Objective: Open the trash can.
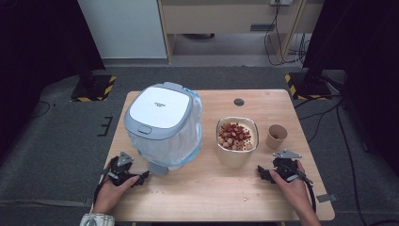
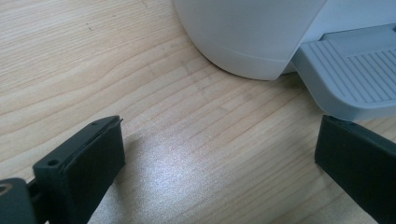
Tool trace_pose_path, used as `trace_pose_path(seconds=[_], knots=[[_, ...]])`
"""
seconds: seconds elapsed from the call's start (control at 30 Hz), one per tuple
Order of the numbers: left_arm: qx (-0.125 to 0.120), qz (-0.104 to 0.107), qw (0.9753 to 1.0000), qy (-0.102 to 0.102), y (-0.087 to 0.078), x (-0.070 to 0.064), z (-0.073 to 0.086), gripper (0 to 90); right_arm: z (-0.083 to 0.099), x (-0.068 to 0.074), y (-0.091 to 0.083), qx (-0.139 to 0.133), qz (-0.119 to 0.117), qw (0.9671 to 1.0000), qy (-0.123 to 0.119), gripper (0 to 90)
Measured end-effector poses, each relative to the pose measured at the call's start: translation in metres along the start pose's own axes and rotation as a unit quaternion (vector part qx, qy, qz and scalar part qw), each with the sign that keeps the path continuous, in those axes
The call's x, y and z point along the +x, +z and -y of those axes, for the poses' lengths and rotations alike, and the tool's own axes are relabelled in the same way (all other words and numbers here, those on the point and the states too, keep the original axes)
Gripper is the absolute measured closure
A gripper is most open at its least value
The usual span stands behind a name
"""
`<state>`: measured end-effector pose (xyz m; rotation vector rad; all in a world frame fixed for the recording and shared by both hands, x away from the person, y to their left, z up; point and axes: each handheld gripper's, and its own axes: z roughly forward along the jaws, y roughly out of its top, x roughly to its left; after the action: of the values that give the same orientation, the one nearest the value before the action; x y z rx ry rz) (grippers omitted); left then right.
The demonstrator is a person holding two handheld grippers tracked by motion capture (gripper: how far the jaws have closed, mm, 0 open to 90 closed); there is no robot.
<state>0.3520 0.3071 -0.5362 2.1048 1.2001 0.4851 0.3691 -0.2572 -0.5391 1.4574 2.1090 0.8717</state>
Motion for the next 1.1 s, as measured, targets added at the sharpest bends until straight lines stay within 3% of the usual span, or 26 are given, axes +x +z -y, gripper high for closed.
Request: trace_pose_path(seconds=[0.13,0.27,0.4,0.47,0.53,0.8,0.9,1.0,1.1], knots=[[0.0,-0.003,1.0,-0.004,-0.002,0.0,0.0,4.2,0.0,-0.001,0.0,0.0,-0.002,1.0,-0.002,0.8],[-0.003,0.018,0.9992,-0.034,-0.011,0.001,-0.003,17.4,0.0,-0.001,0.0,0.0,-0.002,1.0,-0.002,0.8],[-0.014,0.014,0.9996,-0.021,-0.021,-0.003,-0.008,33.1,0.0,-0.001,0.0,0.0,-0.004,1.0,-0.004,0.8],[-0.02,0.015,0.9997,0.001,-0.029,-0.011,-0.014,41.4,0.0,-0.001,0.0,0.0,-0.005,1.0,-0.004,0.9],[-0.022,0.022,0.9995,0.009,-0.032,-0.017,-0.018,49.5,0.0,-0.001,0.0,0.0,-0.005,1.0,-0.006,0.9],[-0.034,0.04,0.9974,0.05,-0.033,-0.041,-0.034,78.5,-0.001,-0.001,0.0,0.0,-0.007,1.0,-0.007,0.8],[-0.031,0.049,0.9967,0.056,-0.029,-0.045,-0.036,84.4,-0.001,-0.001,0.0,0.0,-0.007,1.0,-0.007,0.9],[-0.042,0.067,0.996,0.043,-0.027,-0.046,-0.039,89.0,-0.001,-0.001,0.0,0.0,-0.007,0.9999,-0.008,0.9],[-0.026,0.063,0.996,0.057,-0.021,-0.051,-0.04,89.7,-0.001,-0.001,0.0,0.001,-0.008,0.9999,-0.008,0.9]])
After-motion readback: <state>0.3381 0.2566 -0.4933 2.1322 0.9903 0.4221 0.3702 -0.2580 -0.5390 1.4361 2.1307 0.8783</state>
